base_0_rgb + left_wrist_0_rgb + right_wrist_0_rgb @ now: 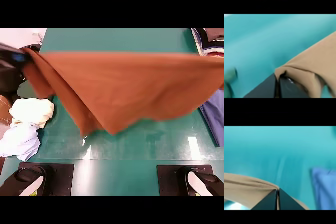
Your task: Fold the shirts.
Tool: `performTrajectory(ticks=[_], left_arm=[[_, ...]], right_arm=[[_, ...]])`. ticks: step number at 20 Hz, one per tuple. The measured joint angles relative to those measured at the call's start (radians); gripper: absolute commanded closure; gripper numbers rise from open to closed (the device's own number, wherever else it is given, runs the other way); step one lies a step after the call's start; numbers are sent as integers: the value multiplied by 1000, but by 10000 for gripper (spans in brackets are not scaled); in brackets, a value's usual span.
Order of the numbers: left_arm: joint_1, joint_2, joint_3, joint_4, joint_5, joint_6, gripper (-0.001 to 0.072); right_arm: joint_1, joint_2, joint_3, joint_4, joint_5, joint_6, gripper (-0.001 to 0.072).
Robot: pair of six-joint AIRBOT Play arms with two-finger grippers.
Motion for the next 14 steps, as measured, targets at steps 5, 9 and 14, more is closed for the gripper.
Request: performTrajectory(ticks=[5, 9, 14], left_arm=[[0, -194, -229, 4, 61, 5, 388], [16, -326, -295, 6, 190, -17, 134], [116, -354, -353, -53, 118, -74, 133]], right_arm=[[71, -190, -174, 11, -82, 5, 692], [93, -333, -203, 32, -148, 8, 315], [53, -380, -201, 111, -106, 1, 316]])
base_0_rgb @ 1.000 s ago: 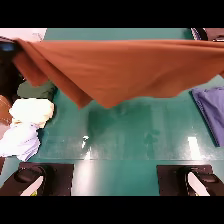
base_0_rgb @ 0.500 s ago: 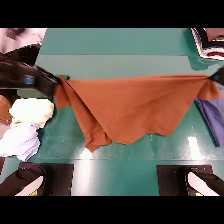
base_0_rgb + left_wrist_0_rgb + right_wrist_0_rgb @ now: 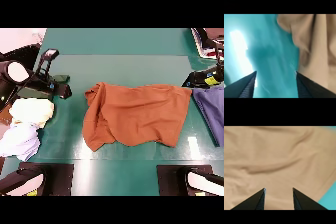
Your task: Fold the shirts.
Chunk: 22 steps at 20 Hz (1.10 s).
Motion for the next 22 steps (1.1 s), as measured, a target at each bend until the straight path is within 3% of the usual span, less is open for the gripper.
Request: performTrajectory(ticks=[4, 7, 11, 17, 18, 19, 20, 21, 22], left_arm=[[31, 35, -181, -177, -31, 18, 133], [38, 47, -334, -316, -1, 58, 133], [41, 51, -473, -438, 40, 113, 133], [17, 53, -535, -498, 100, 157, 150], [-5, 53, -538, -500, 116, 163, 233], [-26, 52, -540, -499, 133, 167, 368], [-48, 50, -542, -499, 155, 170, 555], [-63, 49, -542, -498, 175, 172, 682], [-74, 48, -543, -498, 196, 175, 681]], right_arm=[[-63, 113, -163, 59, 7, -7, 315], [-118, 219, -298, 75, 6, -10, 201], [-217, 336, -448, 81, 6, -11, 202], [-342, 410, -656, 83, 5, -11, 202], [-351, 414, -686, 83, -3, -11, 202], [-357, 417, -711, 83, -10, -11, 202], [-363, 418, -735, 83, -15, -11, 202], [-366, 420, -755, 82, -20, -11, 202], [-369, 421, -776, 81, -26, -11, 202]])
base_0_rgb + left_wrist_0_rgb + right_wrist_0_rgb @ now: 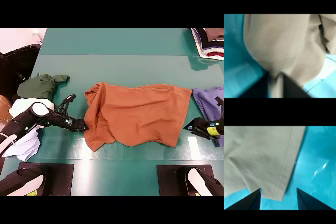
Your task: Fold the shirts.
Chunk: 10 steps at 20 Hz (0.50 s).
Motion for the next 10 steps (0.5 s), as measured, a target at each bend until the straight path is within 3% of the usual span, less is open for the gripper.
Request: performTrajectory(ticks=[8, 9, 10], left_arm=[[-28, -2, 51, 0, 83, -18, 681], [-29, -2, 62, 0, 85, -19, 681], [-29, -2, 71, 0, 86, -19, 681]], right_arm=[[-5, 1, -185, 35, -39, 0, 206], [3, -1, -205, 55, -54, -5, 220], [19, -7, -220, 76, -69, -10, 292]])
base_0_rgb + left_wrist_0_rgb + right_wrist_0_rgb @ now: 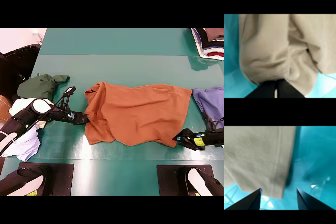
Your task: Fold the shirts.
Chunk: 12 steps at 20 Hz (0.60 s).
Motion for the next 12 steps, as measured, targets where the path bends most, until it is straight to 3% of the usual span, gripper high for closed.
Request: performTrajectory(ticks=[1, 3, 8, 12], left_arm=[[0, 0, 9, 0, 2, -1, 681], [0, 0, 23, 2, -1, -3, 682], [35, 71, 145, 118, -69, -74, 682], [114, 246, 429, 265, -145, -124, 682]], right_arm=[[26, -12, -11, 16, -14, -4, 359], [94, -44, -18, 32, -46, -10, 682], [267, -71, 126, 45, -76, -14, 698], [283, 46, 448, 49, -51, -13, 698]])
